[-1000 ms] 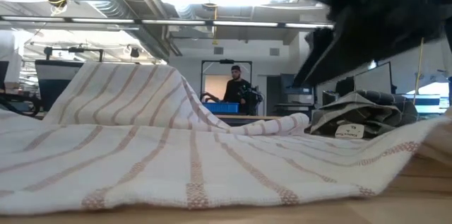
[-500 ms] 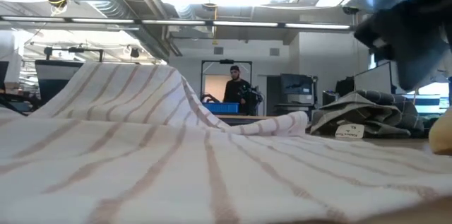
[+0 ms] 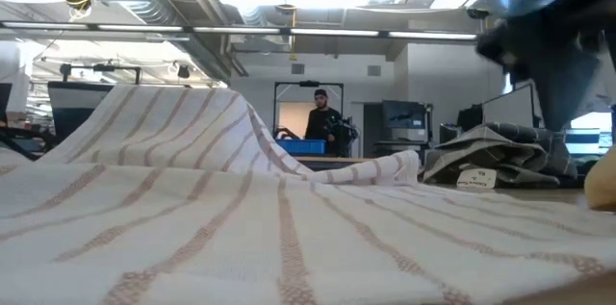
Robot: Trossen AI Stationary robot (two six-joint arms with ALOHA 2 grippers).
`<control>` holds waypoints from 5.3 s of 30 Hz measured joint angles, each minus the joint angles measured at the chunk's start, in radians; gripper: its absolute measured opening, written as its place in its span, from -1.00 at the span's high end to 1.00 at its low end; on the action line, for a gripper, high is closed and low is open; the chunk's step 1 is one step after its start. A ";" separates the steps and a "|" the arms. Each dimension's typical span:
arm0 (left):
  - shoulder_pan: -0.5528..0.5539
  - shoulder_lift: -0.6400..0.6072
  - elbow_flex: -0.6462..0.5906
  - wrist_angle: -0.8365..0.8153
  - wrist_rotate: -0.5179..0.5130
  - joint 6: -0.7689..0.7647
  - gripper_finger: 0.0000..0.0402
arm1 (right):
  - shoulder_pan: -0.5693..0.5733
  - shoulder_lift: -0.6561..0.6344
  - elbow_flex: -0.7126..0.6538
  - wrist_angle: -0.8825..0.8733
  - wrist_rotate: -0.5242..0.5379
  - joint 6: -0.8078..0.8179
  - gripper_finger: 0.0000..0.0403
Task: Fold towel
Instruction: Fold the white towel
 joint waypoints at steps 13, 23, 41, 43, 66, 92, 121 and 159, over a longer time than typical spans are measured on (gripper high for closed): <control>0.087 -0.314 0.016 -0.258 -0.702 0.279 0.32 | -0.387 -0.138 -0.010 0.051 0.366 -0.484 -0.13; 0.224 -0.394 0.016 -0.555 -0.989 0.334 0.32 | -0.791 0.011 -0.083 0.337 0.142 -0.746 -0.13; 0.334 -0.391 0.013 -0.486 -1.030 0.438 0.32 | -1.002 0.218 -0.081 0.492 -0.039 -0.854 0.28; 0.334 -0.391 0.013 -0.471 -1.030 0.441 0.32 | -1.000 0.219 -0.081 0.492 -0.014 -0.874 0.46; 0.334 -0.391 0.006 -0.460 -1.032 0.451 0.32 | -0.828 0.074 -0.084 0.257 -0.113 -0.807 0.99; 0.423 -0.390 -0.168 -0.279 -1.004 0.564 0.32 | -0.191 0.076 -0.074 0.154 0.199 -0.438 1.00; 1.432 -0.356 -0.097 -0.117 -0.418 1.762 0.32 | -0.189 0.076 -0.074 0.282 0.280 -0.396 1.00; 1.284 -0.506 0.122 -0.456 -0.571 1.513 0.99 | -0.236 -0.218 -0.037 0.013 0.628 -0.486 1.00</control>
